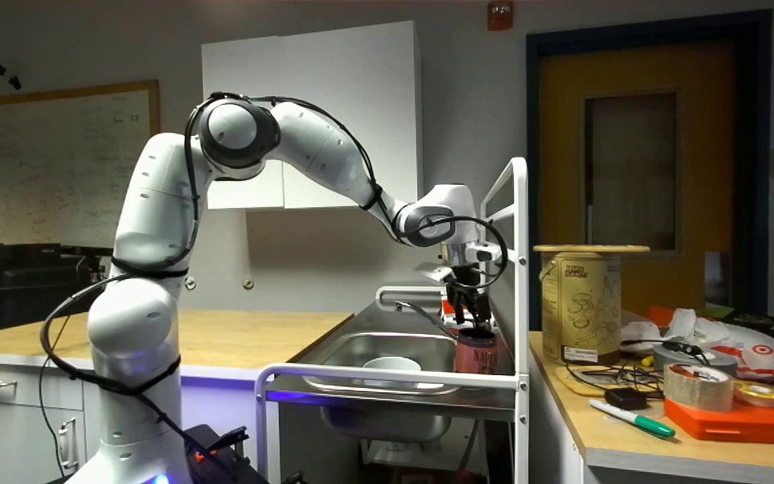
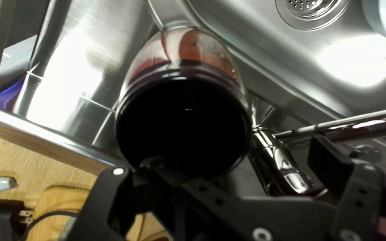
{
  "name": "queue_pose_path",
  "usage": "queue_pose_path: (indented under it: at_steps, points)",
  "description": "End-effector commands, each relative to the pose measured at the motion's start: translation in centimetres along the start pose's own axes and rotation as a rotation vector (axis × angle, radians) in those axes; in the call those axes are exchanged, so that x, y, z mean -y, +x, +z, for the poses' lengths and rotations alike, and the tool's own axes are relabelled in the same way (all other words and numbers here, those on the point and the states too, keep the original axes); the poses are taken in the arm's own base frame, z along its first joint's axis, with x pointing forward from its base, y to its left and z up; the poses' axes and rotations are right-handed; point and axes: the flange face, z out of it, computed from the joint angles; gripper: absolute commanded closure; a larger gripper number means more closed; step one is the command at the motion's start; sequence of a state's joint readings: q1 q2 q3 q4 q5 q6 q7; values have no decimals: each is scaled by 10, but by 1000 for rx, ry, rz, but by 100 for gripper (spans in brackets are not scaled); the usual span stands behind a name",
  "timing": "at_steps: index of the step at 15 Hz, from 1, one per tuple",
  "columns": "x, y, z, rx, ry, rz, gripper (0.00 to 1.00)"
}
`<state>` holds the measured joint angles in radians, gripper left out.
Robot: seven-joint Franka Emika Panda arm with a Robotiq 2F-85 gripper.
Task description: Place the brown mug in the sink
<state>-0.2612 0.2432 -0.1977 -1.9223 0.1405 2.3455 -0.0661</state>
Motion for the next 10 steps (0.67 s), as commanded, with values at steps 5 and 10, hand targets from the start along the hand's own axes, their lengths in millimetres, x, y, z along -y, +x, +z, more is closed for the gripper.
queue_pose_path:
  at_steps: [5,10]
  points:
    - [-18,12,14,40,25,31,65]
    - [-11,15,13,51,21,27,96]
